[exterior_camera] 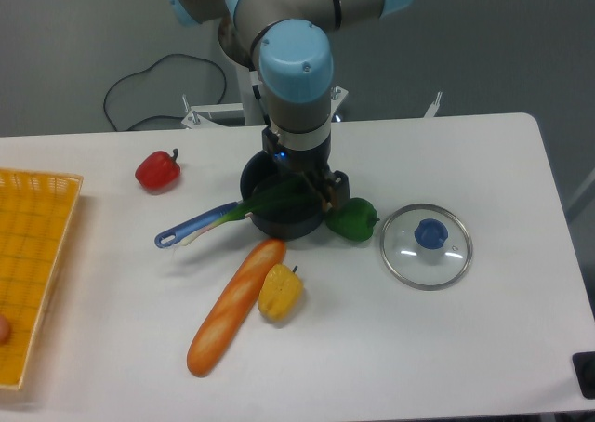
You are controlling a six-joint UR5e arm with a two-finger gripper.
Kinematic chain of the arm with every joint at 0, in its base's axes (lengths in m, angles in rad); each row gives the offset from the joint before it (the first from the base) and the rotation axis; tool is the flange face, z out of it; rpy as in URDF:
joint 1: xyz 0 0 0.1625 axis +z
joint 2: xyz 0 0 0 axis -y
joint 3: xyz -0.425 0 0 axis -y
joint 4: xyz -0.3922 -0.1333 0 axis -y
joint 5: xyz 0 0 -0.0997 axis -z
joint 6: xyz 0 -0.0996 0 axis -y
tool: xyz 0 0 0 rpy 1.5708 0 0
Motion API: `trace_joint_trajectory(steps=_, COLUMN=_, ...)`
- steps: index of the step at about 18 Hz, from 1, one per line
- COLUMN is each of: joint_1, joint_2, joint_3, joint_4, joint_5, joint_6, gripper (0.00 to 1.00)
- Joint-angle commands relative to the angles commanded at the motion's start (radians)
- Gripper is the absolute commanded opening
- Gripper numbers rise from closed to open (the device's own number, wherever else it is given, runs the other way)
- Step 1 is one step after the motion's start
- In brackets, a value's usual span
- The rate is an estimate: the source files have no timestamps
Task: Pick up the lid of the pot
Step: 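Raise the open gripper up and out of the black saucepan, then move the gripper over the glass lid and lower it to the blue knob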
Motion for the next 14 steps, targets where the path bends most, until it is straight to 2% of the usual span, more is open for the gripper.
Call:
trace_joint_trajectory(steps=6, joint_1=0.071, joint_2=-0.011, joint_3=0.008, joint_4=-0.003, joint_5=-0.014, joint_6=0.002, gripper=1.00)
trace_joint_trajectory(steps=14, joint_1=0.114, joint_2=-0.049, joint_3=0.011, joint_4=0.002, joint_5=-0.015, joint_6=0.003, gripper=1.00)
